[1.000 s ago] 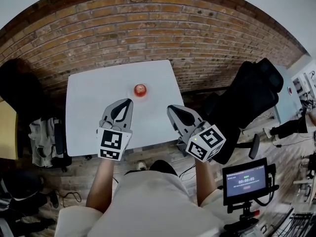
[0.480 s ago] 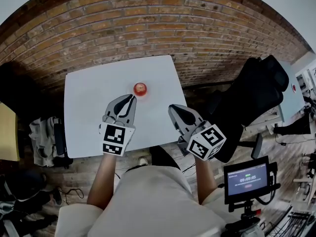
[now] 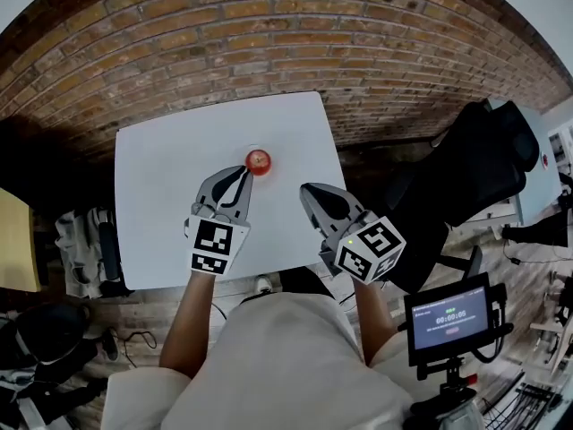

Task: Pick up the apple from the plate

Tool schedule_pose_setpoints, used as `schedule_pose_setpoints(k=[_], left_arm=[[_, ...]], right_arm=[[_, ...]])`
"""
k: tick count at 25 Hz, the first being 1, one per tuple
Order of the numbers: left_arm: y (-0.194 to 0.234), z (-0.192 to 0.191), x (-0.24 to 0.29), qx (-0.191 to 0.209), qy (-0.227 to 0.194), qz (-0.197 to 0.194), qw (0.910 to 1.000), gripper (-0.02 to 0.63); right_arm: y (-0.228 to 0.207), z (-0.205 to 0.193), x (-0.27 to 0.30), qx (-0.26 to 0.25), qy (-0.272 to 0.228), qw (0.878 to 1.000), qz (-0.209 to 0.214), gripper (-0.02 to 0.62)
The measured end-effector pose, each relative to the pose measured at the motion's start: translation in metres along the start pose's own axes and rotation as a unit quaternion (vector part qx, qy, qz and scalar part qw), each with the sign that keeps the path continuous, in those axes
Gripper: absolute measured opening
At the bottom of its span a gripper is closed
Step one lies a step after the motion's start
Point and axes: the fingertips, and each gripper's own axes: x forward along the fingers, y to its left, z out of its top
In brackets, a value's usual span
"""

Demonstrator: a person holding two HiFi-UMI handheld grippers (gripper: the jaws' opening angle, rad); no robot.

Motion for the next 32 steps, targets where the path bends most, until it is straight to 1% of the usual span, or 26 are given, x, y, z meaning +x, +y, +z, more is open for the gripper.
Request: schedule_pose_setpoints(k=[8,14,16,18,20,21,23,32], left_arm=[[0.009,-0.016,0.004,-0.001,0.020,0.004,0.9998,0.011],[0.008,-0.033,-0.003,-0.010,0.048,-0.005,0.9988,0.011],[0.011,-0.041,0.006,-0.014,0.058,-0.008,0.9982,0.011],[0.014,-0.053,0.035,-0.021,0.073,-0.017,0.9969,0.042],[0.017,-0.065,0.065,-0.026,0.087,-0.028,0.9954,0.049],[0.018,-0.068,0.072,-0.028,0.091,-0.031,0.9949,0.049],[0.019,-0.070,0.076,-0.030,0.096,-0.035,0.9943,0.049],[0.019,-0.084,0.077,-0.035,0.120,-0.040,0.9913,0.095]], right_arm=[[0.000,-0.011,0.013,0.005,0.020,1.000,-0.004,0.003],[0.010,-0.025,0.015,0.017,0.041,0.999,-0.005,0.003],[0.000,-0.031,0.021,0.023,0.050,0.998,-0.011,0.003],[-0.028,-0.038,0.033,0.034,0.059,0.997,-0.018,0.003],[-0.054,-0.045,0.046,0.044,0.068,0.997,-0.022,0.003],[-0.061,-0.046,0.050,0.046,0.071,0.996,-0.023,0.003],[-0.063,-0.047,0.052,0.049,0.075,0.996,-0.024,0.003],[-0.062,-0.051,0.054,0.066,0.086,0.994,-0.029,0.003]])
